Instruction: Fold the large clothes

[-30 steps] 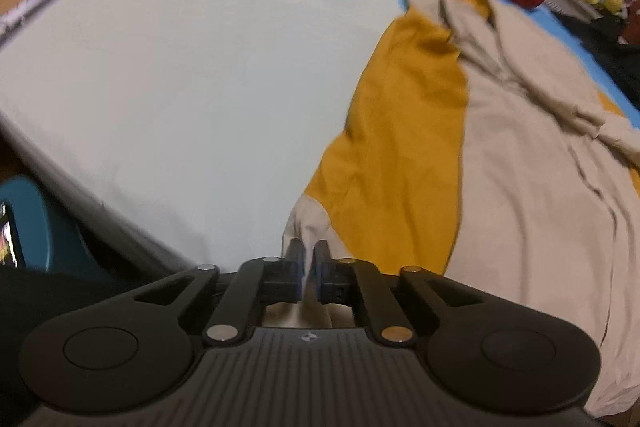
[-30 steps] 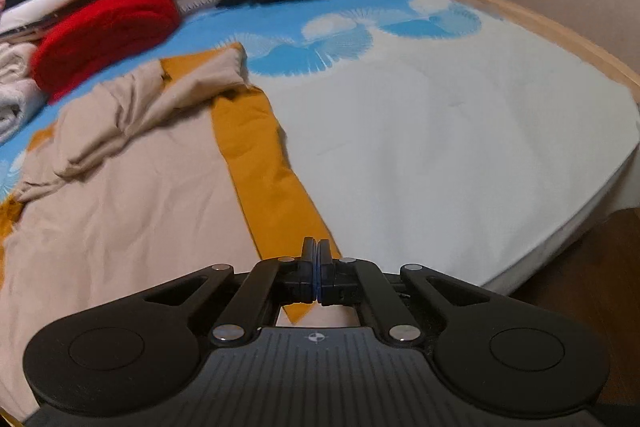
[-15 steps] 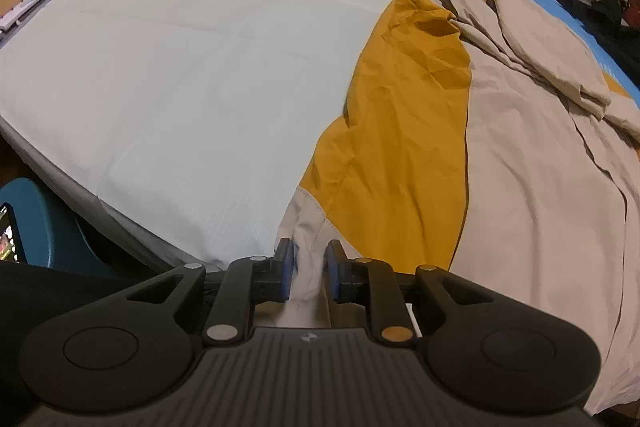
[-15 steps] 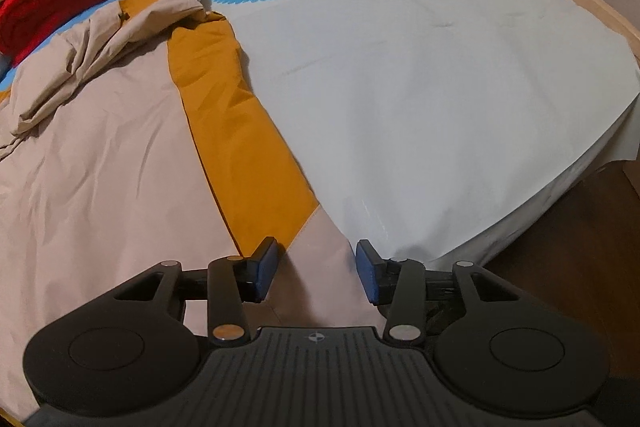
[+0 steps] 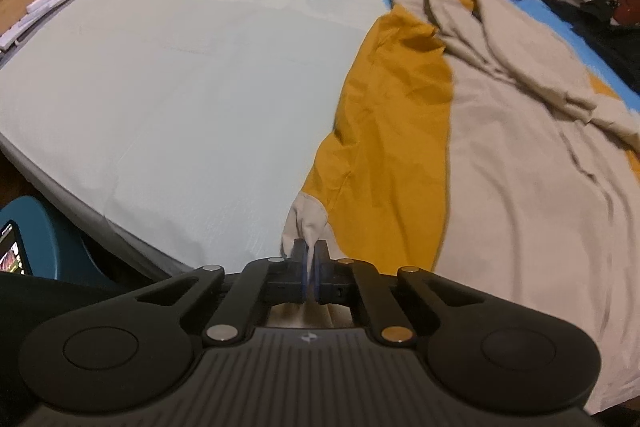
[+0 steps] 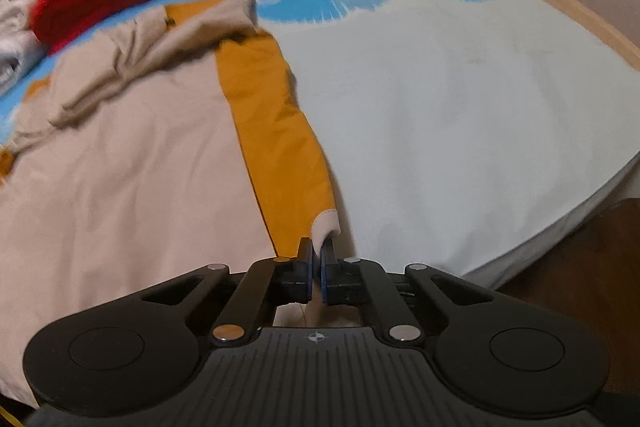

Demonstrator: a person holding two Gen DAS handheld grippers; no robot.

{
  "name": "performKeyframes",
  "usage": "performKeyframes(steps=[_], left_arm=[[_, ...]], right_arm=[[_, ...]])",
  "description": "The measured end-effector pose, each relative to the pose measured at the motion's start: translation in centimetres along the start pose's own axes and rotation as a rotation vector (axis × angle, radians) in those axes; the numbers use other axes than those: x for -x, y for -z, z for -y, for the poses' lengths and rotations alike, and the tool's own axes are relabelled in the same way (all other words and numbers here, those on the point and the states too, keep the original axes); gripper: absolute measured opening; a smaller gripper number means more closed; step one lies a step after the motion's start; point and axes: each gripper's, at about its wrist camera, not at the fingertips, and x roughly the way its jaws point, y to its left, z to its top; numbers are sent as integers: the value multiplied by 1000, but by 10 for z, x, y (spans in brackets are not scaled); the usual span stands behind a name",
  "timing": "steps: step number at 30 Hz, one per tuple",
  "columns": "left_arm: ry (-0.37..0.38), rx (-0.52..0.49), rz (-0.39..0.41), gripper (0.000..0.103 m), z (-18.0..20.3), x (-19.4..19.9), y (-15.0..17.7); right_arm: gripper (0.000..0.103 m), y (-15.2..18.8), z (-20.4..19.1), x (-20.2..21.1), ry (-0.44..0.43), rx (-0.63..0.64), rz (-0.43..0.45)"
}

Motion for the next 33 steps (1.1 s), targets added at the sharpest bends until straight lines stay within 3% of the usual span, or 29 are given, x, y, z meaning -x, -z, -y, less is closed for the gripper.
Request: performKeyframes(steps=[4,10,18,27,30,33], left_arm=[[79,6,4,1,-3,31,-13],[234,-48,92,0,-11,91,-44],[392,-86,119,0,-30,160,-69],[546,-40,121,0,-79,241,-70],[578,9,128,0,-89,252,-79],[563,19,148,0,-82,229,-99]], right_arm=[[2,-13,2,29,-81,-27,62],[2,-36,3,74,-207,-42,154],[1,-70,9,129,-354,-101,215],[1,-59,27,218,-425,-38,282],[1,-58,37,241,-449,-38,312],[1,-71,43,238,-468,-67,316]])
